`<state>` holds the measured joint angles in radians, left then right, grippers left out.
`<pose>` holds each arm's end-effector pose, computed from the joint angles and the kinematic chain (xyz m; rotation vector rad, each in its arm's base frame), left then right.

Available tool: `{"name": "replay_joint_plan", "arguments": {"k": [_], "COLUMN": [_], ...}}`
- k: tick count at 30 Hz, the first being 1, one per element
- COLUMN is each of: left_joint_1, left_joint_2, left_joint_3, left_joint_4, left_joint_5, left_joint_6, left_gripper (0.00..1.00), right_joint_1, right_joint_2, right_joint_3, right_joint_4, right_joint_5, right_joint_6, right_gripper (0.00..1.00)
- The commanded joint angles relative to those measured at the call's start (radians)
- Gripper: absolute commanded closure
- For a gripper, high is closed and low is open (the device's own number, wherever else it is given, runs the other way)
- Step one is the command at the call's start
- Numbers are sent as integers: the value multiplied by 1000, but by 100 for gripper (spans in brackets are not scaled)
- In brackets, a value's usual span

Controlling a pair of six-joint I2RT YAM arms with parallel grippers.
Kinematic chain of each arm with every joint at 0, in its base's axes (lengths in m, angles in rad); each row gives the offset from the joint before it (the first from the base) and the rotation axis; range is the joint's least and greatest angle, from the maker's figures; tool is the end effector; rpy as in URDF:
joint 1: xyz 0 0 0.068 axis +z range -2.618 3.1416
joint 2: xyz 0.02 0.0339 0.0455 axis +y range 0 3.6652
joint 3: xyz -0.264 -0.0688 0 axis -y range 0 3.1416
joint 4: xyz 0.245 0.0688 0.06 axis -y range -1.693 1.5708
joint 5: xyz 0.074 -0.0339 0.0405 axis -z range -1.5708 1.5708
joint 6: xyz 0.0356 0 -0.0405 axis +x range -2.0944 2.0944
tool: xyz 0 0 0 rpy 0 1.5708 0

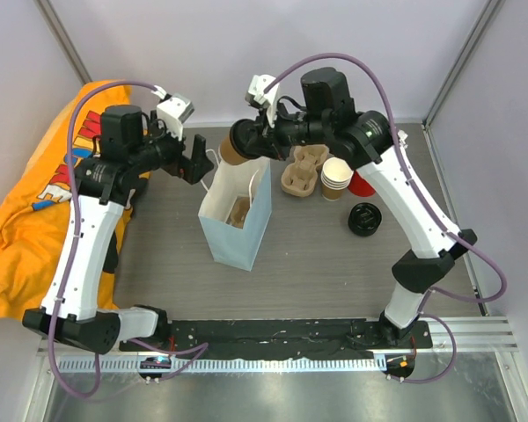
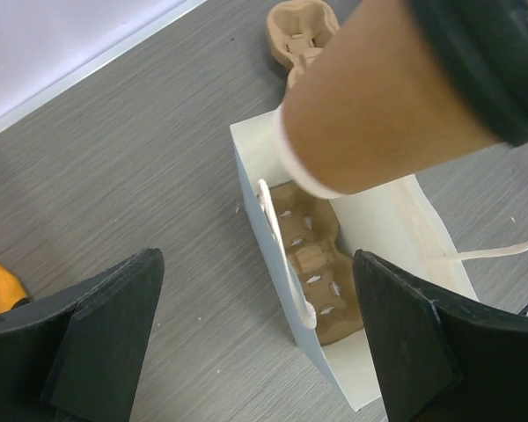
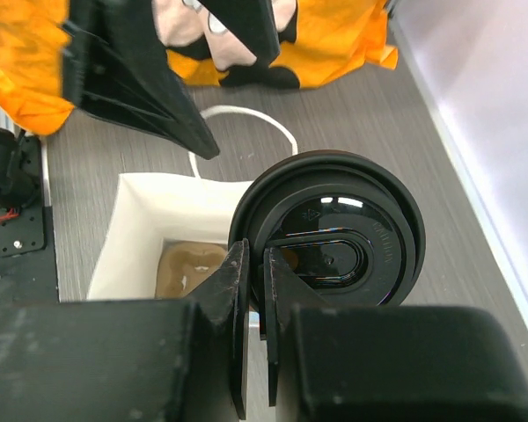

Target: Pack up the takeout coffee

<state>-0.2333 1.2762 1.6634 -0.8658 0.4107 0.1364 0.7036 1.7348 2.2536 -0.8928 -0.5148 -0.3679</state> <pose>0.2324 -0.0698 0.4651 0.6238 1.9422 -0.4806 0.2508 0.2358 0.5092 -1.2836 1.4833 0.7210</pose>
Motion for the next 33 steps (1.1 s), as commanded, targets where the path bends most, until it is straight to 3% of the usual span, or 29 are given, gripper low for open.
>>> {"name": "replay_joint_plan", "arguments": {"k": [1,4,17,33], "left_joint_1": [3,3,17,17], "left_joint_2": [31,58,147,186], "left_joint_3": [32,44,81,128], "left_joint_4": [11,8,-4,-1], "left_joint_5": [65,83,109,201], "left_joint_6": [-9,-12,-11,-60], "left_gripper": [9,14,59,80], "right_joint_1": [-1,-1,34,80], "right_joint_2": [54,87,103,183], "right_joint_3": [57,83,107,87], "right_joint_4": [-20,-57,-149,-224], "right_joint_5": [-7,-8,-31,4], "right_joint_6": [-31,-49,-129,-167], "right_gripper": [99,99,99,99]}}
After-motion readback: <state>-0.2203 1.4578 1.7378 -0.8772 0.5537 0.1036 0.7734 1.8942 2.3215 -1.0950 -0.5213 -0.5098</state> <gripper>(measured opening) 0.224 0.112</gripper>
